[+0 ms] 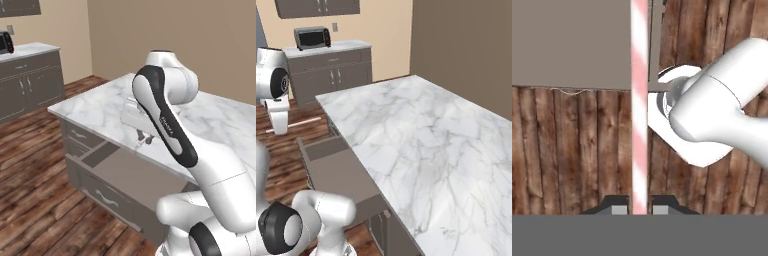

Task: Take a straw from the drawer in front and place it inside the glass cup on the dining counter.

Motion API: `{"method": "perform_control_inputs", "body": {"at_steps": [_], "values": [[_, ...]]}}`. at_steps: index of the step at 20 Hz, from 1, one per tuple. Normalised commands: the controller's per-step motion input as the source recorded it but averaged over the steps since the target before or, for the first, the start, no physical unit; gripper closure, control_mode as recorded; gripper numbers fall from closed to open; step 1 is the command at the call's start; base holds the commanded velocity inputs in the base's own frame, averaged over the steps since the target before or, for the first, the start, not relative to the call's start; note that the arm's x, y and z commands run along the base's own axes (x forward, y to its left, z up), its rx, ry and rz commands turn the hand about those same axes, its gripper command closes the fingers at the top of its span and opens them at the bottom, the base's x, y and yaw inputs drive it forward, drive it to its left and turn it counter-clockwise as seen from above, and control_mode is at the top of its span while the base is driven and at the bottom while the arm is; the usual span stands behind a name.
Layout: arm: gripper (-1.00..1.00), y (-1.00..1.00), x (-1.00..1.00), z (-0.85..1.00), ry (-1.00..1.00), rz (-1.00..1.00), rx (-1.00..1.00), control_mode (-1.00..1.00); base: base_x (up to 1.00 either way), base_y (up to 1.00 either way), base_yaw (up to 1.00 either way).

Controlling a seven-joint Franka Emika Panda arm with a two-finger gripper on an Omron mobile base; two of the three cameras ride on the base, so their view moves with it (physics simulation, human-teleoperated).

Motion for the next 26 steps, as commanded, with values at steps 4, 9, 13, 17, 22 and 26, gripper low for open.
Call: {"method": "perform_control_inputs", "body": {"at_steps": [4, 9, 13, 17, 22, 26], "values": [[1.00, 0.00, 0.00, 0.00, 0.00, 0.00, 0.00, 1.00, -0.95, -0.30, -0.08], [1.00, 0.00, 0.00, 0.00, 0.00, 0.00, 0.00, 1.00, -1.00, -0.62, -0.11], [1.00, 0.00, 0.00, 0.00, 0.00, 0.00, 0.00, 1.00, -0.98, -0.84, -0.23], [1.00, 0.00, 0.00, 0.00, 0.00, 0.00, 0.00, 1.00, -0.78, -0.91, -0.42], [1.00, 0.00, 0.00, 0.00, 0.00, 0.00, 0.00, 1.00, -0.68, -0.83, -0.52], [1.00, 0.00, 0.00, 0.00, 0.00, 0.00, 0.00, 1.00, -0.53, -0.83, -0.55]]}}
